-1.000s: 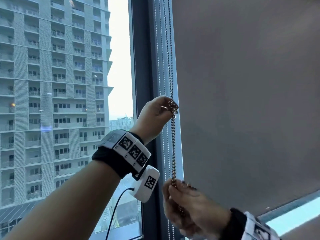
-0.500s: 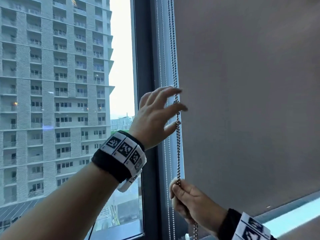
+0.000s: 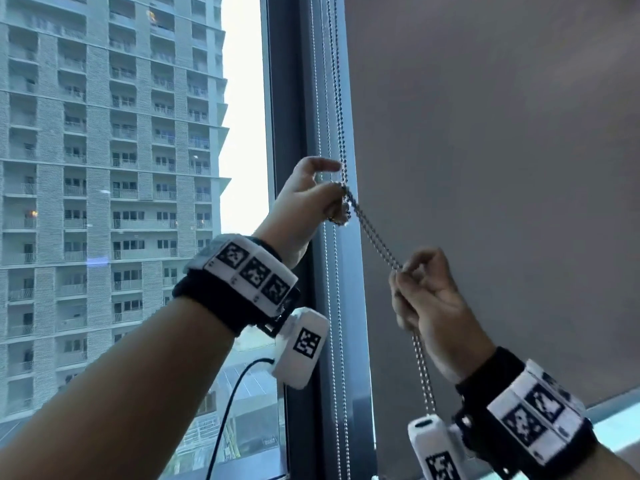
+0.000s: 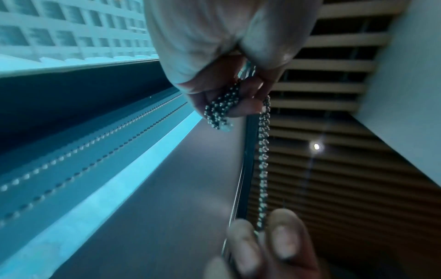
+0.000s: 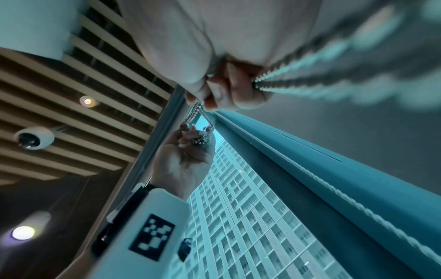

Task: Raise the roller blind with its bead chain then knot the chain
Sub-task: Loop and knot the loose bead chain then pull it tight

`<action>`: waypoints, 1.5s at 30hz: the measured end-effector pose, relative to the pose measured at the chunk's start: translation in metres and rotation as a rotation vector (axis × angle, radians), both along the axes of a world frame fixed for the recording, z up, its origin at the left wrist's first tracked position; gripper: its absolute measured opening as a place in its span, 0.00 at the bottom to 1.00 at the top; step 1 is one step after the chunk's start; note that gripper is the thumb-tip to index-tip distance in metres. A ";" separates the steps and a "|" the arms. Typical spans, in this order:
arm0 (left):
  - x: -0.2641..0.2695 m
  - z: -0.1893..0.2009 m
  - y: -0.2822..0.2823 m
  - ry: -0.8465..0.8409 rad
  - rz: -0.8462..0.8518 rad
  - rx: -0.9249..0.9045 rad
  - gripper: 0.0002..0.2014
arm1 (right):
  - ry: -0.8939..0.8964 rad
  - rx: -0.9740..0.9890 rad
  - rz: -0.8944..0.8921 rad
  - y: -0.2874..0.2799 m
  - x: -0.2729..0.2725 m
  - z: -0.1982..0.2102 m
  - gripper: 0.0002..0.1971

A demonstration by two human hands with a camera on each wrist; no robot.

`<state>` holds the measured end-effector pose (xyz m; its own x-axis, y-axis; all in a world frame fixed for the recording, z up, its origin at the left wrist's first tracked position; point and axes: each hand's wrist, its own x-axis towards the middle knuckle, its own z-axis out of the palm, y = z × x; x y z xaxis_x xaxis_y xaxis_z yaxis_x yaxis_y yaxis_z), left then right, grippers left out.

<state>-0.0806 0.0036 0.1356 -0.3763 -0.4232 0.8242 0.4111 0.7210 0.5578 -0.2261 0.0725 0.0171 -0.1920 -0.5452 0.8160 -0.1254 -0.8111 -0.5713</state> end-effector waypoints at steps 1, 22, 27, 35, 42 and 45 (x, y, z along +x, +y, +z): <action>-0.001 0.002 0.001 0.040 -0.069 0.091 0.10 | 0.043 -0.028 -0.055 0.000 0.000 0.009 0.17; -0.002 -0.011 -0.010 0.104 -0.594 0.508 0.06 | 0.039 -0.021 -0.174 -0.017 0.030 0.094 0.08; 0.001 -0.029 -0.019 0.192 -0.723 0.511 0.09 | 0.092 0.108 -0.085 -0.017 0.029 0.090 0.08; -0.003 -0.042 -0.017 0.319 -0.751 0.520 0.11 | 0.207 0.182 0.084 -0.006 0.035 0.098 0.07; -0.003 -0.052 -0.021 0.326 -0.745 0.512 0.12 | 0.183 0.175 0.038 -0.009 0.035 0.092 0.05; 0.002 -0.056 -0.021 0.316 -0.734 0.464 0.11 | 0.163 0.170 -0.048 -0.009 0.034 0.090 0.04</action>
<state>-0.0787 -0.0175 0.0794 -0.4674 -0.4813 0.7415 0.8589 -0.0488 0.5097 -0.1918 0.0632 0.1068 -0.0944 -0.6710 0.7354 -0.2636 -0.6955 -0.6685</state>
